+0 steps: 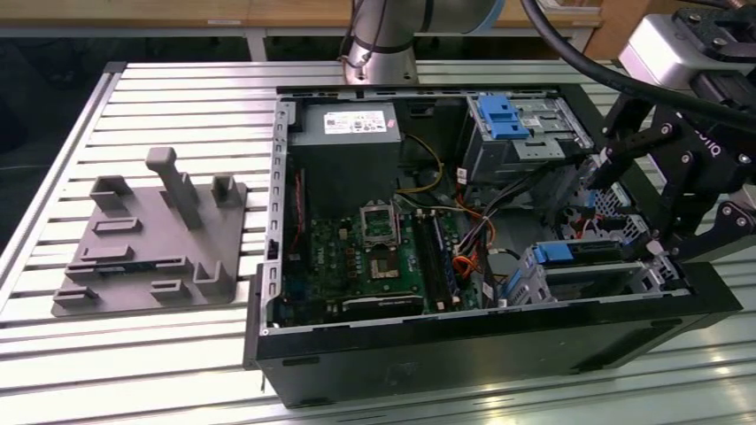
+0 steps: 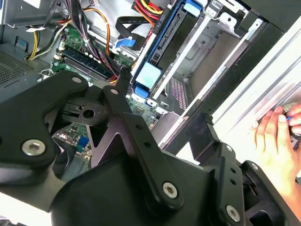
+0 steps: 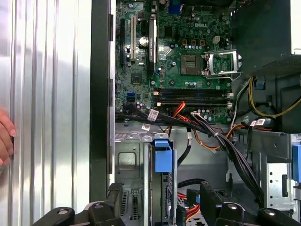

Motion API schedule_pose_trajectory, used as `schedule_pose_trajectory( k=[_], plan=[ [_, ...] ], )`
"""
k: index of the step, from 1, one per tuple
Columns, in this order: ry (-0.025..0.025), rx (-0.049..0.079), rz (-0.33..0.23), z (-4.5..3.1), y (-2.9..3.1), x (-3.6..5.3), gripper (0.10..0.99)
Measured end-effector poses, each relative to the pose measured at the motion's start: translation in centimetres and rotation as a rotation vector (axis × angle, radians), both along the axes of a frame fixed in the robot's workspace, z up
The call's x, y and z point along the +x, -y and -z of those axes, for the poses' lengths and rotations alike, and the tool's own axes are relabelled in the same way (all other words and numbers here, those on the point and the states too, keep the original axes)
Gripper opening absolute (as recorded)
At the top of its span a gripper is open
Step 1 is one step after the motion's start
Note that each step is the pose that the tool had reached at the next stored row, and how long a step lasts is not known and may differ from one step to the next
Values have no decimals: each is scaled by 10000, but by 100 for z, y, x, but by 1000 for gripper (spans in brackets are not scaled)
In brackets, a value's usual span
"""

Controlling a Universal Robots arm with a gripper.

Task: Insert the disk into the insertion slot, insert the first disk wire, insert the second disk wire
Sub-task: 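Insert the first disk wire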

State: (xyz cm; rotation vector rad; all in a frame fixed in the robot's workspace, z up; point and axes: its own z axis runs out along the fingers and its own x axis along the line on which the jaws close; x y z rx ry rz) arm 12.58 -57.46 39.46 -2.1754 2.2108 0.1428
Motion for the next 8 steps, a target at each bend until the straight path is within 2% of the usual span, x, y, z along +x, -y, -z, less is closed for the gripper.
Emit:
schedule_pose_trajectory(
  k=[4,6,8],
  plan=[
    [-10,-47,-1,0,-4,18,749],
    [-28,-128,-1,0,-9,51,749],
    [-47,-271,-1,0,-16,78,749]
  ],
)
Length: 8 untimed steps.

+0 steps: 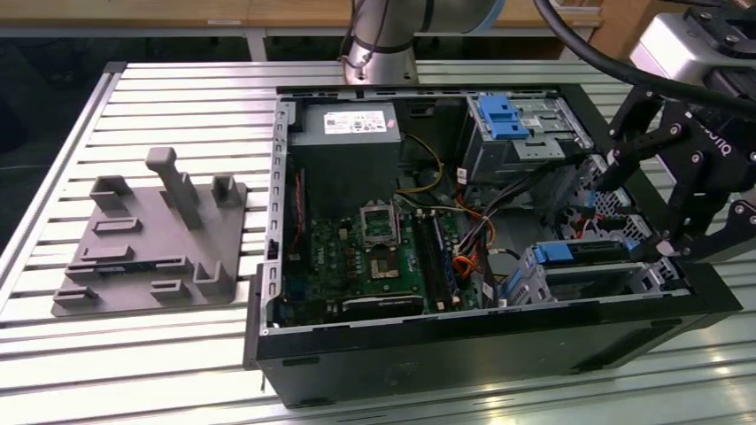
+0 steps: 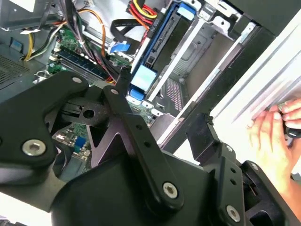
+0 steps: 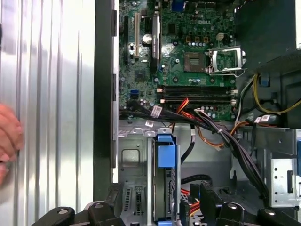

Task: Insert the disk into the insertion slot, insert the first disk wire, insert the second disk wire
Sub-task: 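Insert the first disk wire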

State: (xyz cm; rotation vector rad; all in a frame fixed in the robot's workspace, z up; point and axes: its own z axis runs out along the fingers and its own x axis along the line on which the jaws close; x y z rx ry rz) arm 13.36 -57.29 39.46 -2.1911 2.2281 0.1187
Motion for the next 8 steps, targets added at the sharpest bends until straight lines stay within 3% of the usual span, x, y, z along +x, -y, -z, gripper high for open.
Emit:
schedule_pose_trajectory(
  k=[6,8],
  plan=[
    [-29,-807,1,6,-63,56,749],
    [-29,-928,1,6,-109,82,749]
  ],
)
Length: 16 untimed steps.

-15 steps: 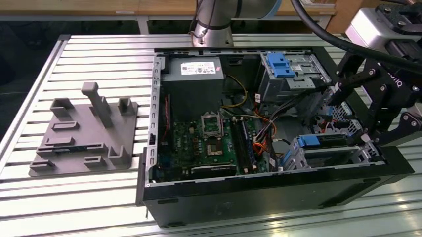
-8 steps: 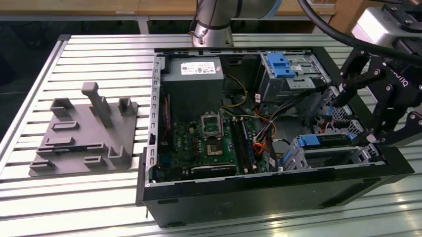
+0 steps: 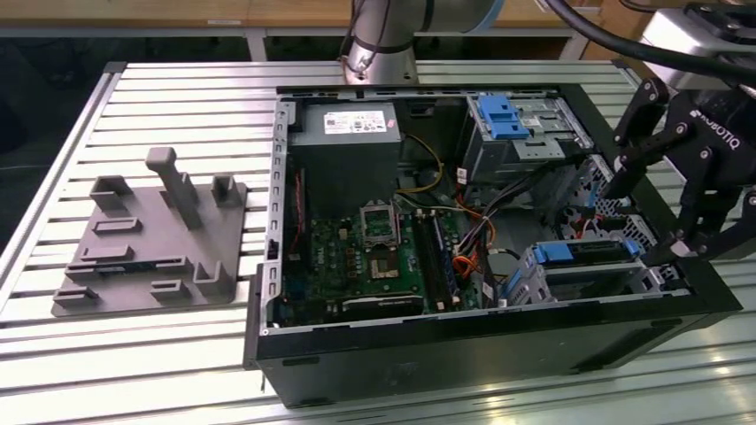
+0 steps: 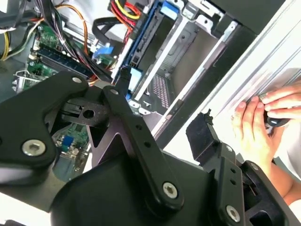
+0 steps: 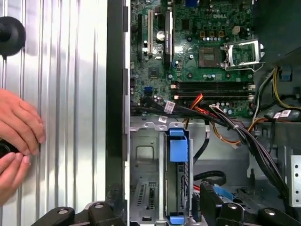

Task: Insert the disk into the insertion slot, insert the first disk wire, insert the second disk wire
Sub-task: 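Insert the first disk wire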

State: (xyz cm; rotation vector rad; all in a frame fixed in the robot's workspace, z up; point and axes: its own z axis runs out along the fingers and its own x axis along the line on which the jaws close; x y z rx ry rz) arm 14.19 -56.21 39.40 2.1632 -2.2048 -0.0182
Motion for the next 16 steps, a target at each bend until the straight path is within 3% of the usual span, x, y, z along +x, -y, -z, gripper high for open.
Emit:
schedule_pose_trajectory(
  k=[8,10,12,13,16],
  plan=[
    [0,-227,0,8,-169,150,737],
    [0,-282,1,12,-212,192,608],
    [0,-332,0,15,-257,232,608],
    [0,-355,0,19,-282,251,545],
    [0,-401,0,27,-363,306,545]
  ],
)
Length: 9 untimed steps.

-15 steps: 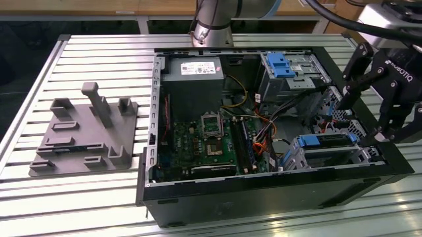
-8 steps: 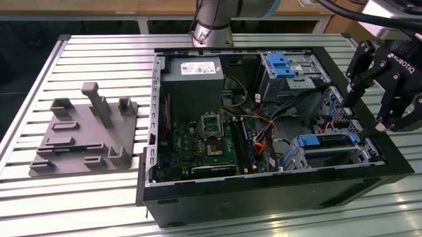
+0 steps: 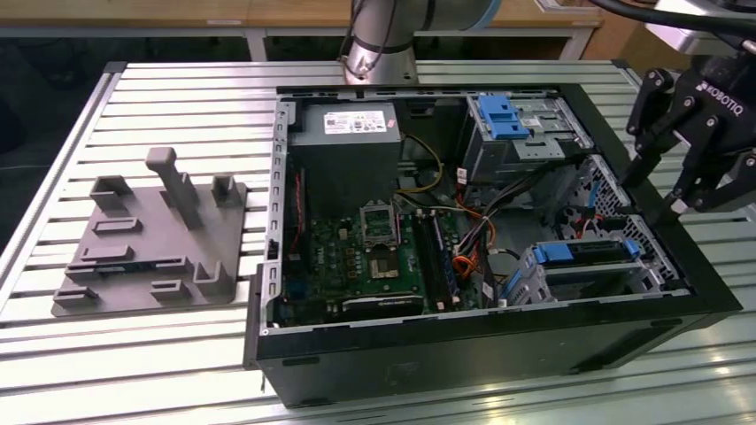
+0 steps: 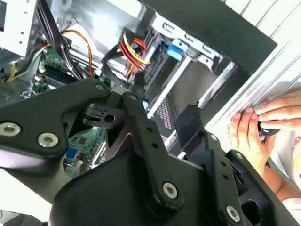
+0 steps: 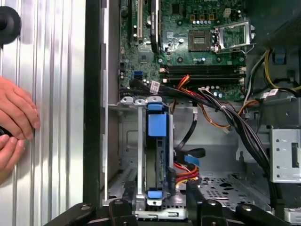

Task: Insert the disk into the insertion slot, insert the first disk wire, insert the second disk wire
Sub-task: 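Insert the first disk wire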

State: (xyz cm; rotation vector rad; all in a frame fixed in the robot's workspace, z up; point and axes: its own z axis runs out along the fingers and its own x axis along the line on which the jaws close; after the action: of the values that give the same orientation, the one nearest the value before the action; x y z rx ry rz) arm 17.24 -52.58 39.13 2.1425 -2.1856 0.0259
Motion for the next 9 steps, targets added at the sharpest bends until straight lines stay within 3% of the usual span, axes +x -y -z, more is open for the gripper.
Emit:
schedule_pose_trajectory(
  k=[4,6,8,9],
  plan=[
    [0,1,0,22,-74,28,463],
    [-1,1,1,37,-75,28,345],
    [-1,-1,0,44,-76,29,345],
    [-1,-1,0,50,-75,29,278]
  ],
)
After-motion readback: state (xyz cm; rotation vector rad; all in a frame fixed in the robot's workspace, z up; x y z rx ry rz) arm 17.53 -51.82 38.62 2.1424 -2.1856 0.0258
